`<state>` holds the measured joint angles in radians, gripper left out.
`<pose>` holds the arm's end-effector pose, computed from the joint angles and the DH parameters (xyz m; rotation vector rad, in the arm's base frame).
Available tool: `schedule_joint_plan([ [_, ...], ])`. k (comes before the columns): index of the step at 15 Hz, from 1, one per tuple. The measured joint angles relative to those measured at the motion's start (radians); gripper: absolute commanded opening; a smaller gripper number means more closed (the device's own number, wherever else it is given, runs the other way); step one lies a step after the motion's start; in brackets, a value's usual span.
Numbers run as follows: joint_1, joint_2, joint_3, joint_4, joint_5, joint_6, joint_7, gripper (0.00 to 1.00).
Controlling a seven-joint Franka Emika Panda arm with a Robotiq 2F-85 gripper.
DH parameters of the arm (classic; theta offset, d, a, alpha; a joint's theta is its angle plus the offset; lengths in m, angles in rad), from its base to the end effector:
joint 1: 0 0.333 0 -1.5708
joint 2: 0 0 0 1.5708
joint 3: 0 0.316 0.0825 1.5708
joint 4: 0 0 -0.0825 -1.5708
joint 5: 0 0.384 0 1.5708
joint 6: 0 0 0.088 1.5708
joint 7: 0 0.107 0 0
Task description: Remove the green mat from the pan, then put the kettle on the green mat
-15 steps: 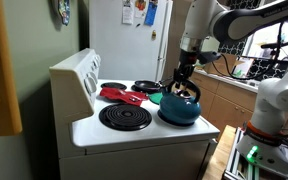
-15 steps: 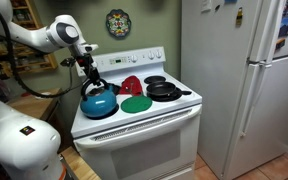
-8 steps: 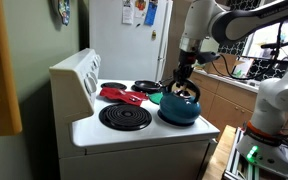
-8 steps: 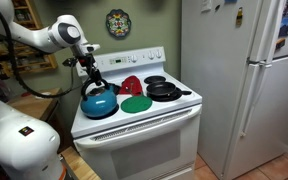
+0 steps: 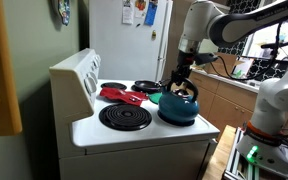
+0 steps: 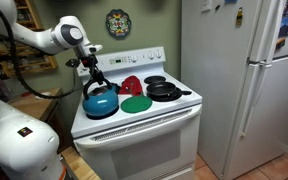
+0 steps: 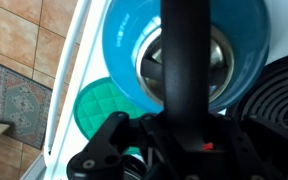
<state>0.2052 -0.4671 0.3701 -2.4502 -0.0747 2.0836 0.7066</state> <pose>0.3500 0.2299 0.4639 2.9761 -0.1900 0.2860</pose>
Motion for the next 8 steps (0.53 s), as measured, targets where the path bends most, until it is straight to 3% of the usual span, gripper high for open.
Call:
schedule_joint_plan([
  [2, -0.009, 0.0, 0.0, -0.001, -0.003, 0.004, 0.004, 0.02],
  [3, -0.014, -0.001, 0.0, -0.002, -0.006, 0.004, 0.01, 0.08],
  [7, -0.016, 0.0, 0.0, -0.001, -0.007, 0.004, 0.011, 0.08],
  [8, -0.016, 0.0, 0.0, -0.001, -0.007, 0.004, 0.011, 0.02],
])
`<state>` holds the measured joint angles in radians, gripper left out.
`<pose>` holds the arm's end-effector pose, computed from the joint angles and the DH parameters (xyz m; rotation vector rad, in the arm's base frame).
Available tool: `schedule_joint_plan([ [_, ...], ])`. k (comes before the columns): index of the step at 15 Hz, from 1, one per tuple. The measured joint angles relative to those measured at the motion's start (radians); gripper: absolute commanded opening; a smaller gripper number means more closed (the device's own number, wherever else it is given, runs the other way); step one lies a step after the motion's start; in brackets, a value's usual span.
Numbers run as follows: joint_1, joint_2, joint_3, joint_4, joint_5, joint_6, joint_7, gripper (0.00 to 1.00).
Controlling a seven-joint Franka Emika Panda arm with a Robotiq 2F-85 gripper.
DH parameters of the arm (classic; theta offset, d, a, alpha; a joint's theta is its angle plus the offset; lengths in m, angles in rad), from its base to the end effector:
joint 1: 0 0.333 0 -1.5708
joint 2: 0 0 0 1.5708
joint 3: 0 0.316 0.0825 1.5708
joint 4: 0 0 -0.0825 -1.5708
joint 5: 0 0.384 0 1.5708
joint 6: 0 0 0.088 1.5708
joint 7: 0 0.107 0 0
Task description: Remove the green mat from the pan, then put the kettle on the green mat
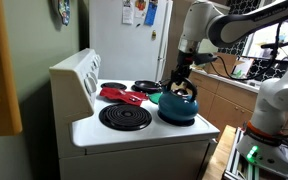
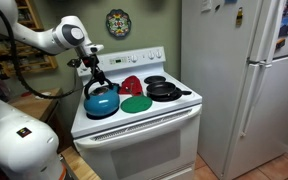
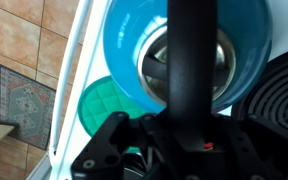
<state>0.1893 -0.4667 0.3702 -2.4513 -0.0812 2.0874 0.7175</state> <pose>0.3540 0.2242 0.4636 2.9693 -0.2243 0.2925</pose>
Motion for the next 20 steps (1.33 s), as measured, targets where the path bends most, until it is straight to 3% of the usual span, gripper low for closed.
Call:
schedule_joint_plan([
  [5, -0.01, 0.0, -0.004, 0.0, 0.0, 0.0, 0.009, 0.02],
  [11, -0.075, 0.002, -0.031, 0.0, -0.002, 0.003, 0.015, 0.02],
  [20, -0.142, 0.04, -0.05, 0.014, -0.038, 0.083, 0.042, 0.02],
])
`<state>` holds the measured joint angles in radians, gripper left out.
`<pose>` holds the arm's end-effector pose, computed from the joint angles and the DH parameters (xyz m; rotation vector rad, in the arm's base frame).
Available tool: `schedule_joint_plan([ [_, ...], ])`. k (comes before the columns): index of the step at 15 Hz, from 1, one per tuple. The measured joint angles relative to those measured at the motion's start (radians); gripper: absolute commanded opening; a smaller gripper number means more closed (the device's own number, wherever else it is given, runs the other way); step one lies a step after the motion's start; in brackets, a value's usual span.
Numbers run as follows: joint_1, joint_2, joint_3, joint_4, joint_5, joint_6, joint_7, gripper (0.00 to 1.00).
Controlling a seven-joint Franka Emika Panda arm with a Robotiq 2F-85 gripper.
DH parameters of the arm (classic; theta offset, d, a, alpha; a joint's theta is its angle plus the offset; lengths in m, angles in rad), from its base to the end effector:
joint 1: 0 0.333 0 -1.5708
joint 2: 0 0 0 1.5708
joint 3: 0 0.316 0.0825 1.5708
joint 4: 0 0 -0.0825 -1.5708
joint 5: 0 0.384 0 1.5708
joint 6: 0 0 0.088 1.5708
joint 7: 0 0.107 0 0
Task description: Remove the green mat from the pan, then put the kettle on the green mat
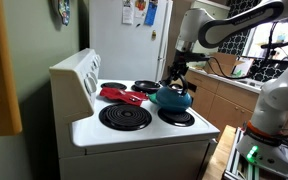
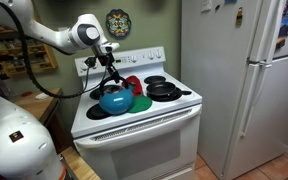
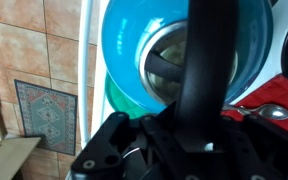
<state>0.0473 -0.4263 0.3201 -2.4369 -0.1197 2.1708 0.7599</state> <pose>0.4046 0.1569 0.4658 2.9472 -0.5201 0.3593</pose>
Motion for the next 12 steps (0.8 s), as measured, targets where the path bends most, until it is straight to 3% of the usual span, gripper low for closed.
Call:
schedule_joint_plan([
  [12, -0.049, 0.036, -0.008, 0.036, -0.12, 0.009, 0.151, 0.02],
])
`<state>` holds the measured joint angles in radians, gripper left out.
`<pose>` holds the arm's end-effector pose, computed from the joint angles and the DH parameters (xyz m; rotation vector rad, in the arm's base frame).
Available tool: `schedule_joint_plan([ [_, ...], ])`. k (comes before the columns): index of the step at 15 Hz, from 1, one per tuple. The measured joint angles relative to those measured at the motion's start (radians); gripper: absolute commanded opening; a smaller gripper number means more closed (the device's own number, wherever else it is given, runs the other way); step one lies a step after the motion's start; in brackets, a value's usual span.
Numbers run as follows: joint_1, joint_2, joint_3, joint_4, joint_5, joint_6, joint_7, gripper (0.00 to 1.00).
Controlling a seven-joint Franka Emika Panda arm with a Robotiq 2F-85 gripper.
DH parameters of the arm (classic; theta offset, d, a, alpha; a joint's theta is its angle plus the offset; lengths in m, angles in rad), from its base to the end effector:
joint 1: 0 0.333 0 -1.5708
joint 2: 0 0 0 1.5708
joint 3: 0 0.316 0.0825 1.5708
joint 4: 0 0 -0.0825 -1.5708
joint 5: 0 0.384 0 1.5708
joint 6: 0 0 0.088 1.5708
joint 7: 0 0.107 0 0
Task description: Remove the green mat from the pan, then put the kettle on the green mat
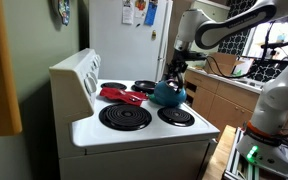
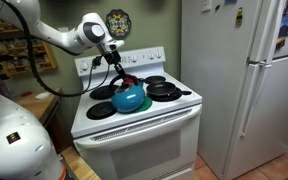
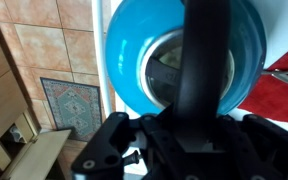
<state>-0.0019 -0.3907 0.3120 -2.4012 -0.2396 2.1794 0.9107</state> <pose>0.4257 0.1336 0.4706 2.8355 -0.7099 0.4448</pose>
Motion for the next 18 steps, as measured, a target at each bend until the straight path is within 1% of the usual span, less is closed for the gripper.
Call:
schedule_joint_plan([
  [7, -0.008, 0.029, -0.026, 0.013, 0.0, 0.051, 0.118, 0.02],
  [12, -0.017, 0.038, -0.039, 0.014, 0.0, 0.058, 0.179, 0.02],
  [16, -0.017, 0.065, -0.047, 0.014, 0.002, 0.134, 0.206, 0.02],
  [18, -0.018, 0.077, -0.051, 0.014, 0.0, 0.154, 0.21, 0.02],
])
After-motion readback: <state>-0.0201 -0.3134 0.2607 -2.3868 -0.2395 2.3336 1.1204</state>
